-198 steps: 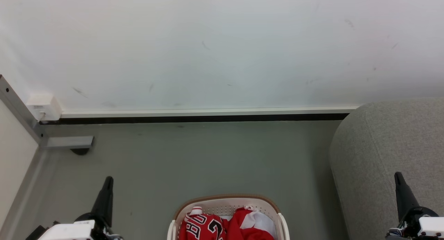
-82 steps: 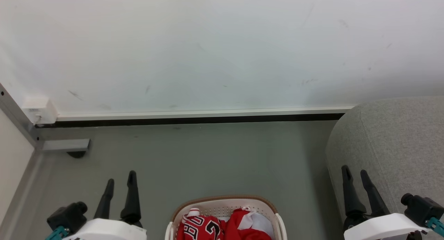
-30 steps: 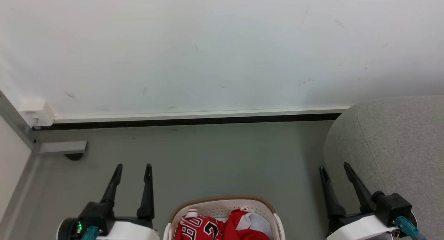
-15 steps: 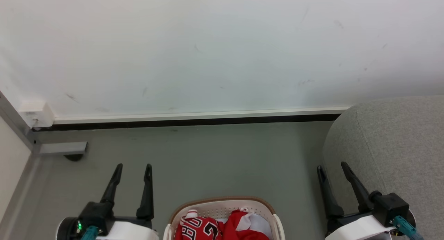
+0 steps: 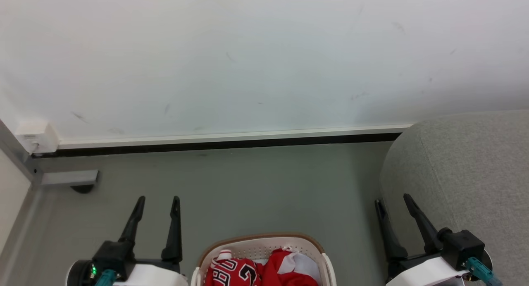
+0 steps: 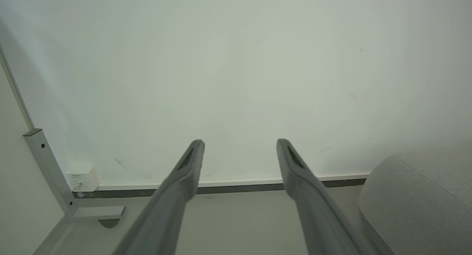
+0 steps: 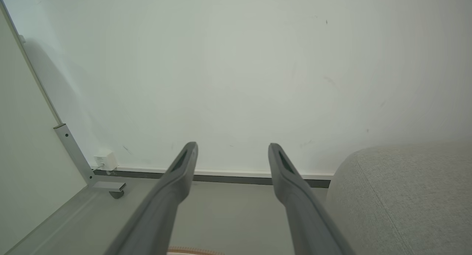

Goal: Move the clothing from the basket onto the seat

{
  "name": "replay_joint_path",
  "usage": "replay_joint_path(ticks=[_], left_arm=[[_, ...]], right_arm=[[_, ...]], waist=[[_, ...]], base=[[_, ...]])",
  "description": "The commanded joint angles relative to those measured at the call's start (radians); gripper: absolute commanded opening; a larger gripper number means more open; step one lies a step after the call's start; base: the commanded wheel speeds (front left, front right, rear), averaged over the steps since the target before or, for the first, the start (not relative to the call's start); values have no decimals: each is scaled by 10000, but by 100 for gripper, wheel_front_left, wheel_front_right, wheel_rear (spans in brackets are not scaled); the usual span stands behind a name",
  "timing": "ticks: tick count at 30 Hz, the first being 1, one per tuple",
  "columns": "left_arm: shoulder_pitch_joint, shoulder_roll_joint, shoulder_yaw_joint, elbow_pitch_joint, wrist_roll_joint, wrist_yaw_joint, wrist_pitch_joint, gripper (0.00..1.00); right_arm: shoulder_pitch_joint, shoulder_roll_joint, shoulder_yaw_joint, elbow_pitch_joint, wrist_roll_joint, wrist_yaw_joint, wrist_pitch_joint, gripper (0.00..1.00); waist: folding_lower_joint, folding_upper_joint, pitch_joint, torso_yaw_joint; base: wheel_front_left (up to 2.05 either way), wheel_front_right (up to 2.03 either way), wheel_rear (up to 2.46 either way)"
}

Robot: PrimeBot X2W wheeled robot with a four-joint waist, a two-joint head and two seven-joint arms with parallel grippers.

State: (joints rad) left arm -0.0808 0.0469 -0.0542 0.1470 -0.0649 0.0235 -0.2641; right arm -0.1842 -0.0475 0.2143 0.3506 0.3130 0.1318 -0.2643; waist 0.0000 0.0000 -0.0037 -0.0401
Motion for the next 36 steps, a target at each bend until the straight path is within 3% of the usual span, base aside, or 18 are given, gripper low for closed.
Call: replay_joint_path(ticks=[1, 10, 16, 25, 36], left_arm=[[36, 64, 38, 10, -90, -7, -7, 100], [-209, 85, 196, 245, 237, -311, -6, 100], [-847, 275, 24, 1123, 342, -703, -6, 100], [-2483, 1059, -739, 4729, 864, -1266, -6, 100], [-4716, 1840, -2846, 8830, 1720, -1535, 260, 100]], right_arm=[[-144, -56, -28, 5, 89, -21, -3, 100], [-464, -45, -37, -271, 474, -21, -1, 100], [-831, -47, -392, -593, 346, -21, -1, 100], [-1189, -37, -881, -1473, 578, -21, 0, 100], [-1710, -37, -909, -1846, 842, -21, 0, 100]], waist=[[0, 0, 32, -112], [0, 0, 755, -1172], [0, 0, 1730, -1714], [0, 0, 3243, -2510], [0, 0, 4608, -3058]], base=[[0, 0, 0], [0, 0, 0], [0, 0, 0], [0, 0, 0], [0, 0, 0]])
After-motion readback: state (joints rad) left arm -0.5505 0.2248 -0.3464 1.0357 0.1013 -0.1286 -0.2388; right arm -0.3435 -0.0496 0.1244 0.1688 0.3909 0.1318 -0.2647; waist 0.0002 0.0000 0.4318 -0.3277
